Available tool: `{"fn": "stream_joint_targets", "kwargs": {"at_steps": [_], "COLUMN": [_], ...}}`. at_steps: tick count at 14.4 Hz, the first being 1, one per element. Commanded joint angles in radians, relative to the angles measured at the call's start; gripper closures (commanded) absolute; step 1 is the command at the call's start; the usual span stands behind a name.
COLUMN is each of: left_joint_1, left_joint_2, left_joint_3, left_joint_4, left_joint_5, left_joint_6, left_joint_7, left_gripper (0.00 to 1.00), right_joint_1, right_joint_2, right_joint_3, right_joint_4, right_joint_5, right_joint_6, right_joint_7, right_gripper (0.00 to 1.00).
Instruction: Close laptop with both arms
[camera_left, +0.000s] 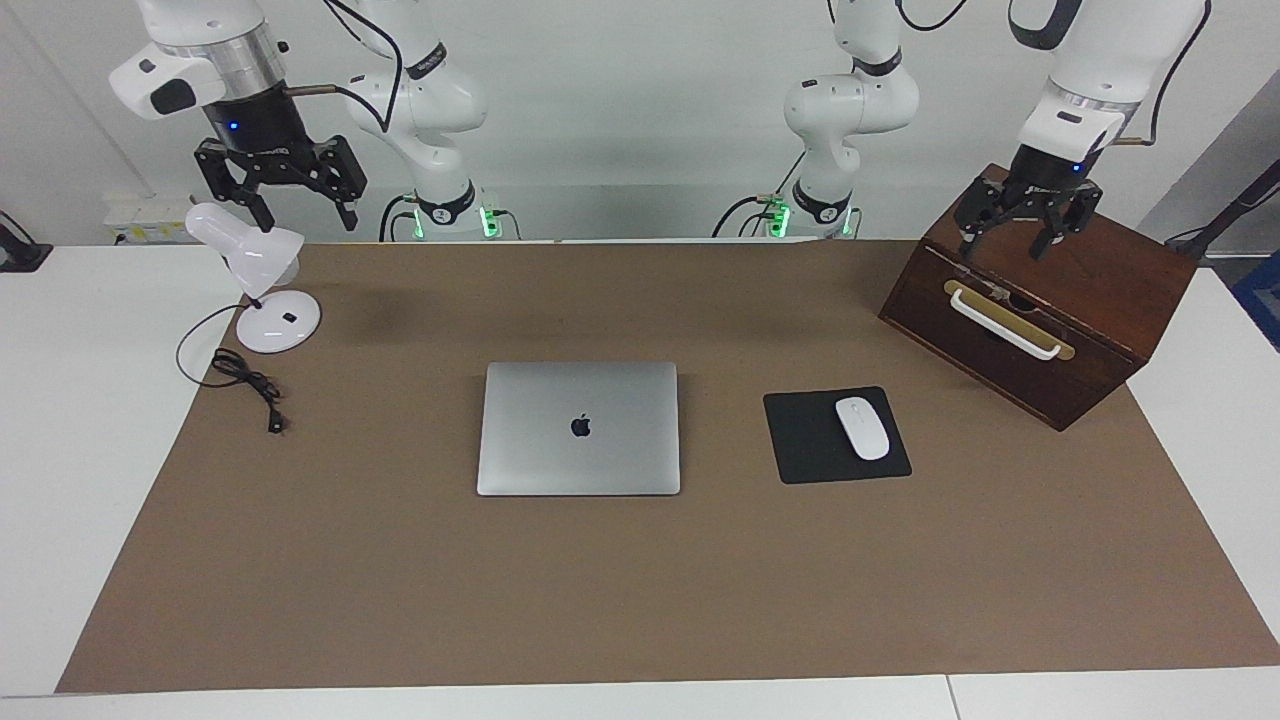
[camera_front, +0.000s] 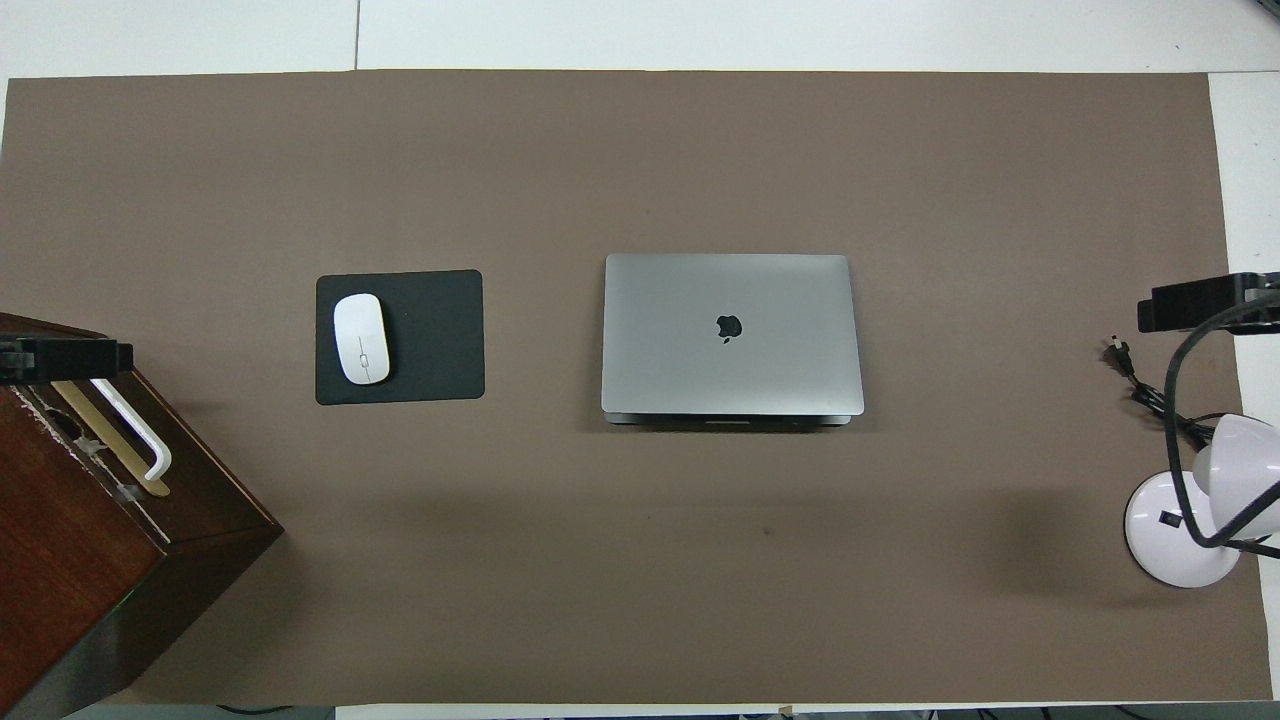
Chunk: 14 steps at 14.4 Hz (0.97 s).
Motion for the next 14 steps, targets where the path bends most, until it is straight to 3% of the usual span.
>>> {"fn": "stream_joint_targets", "kwargs": {"at_steps": [1, 4, 14], "left_joint_1": [0.012, 0.009, -0.02], "left_joint_2": [0.074, 0.096, 0.11], "left_joint_3": [-0.011, -0.016, -0.024], "left_joint_4": [0.159, 0.202, 0.155], "left_joint_5": [0.014, 0.014, 0.016], "left_joint_6": [-0.123, -0.174, -0.137], "left_joint_7": [-0.004, -0.006, -0.098], "left_gripper": [0.0, 0.0, 0.0], "right_joint_1": [-0.013, -0.029, -0.055], "right_joint_2": [-0.007, 0.012, 0.018], "right_joint_3": [-0.005, -0.008, -0.008], "right_joint_4": [-0.044, -0.052, -0.063], "right_joint_5": [0.01, 0.002, -0.001], "right_joint_6": [0.018, 0.047, 0.053], "right_joint_7": [-0.018, -0.017, -0.02], "right_gripper": [0.0, 0.0, 0.0]}}
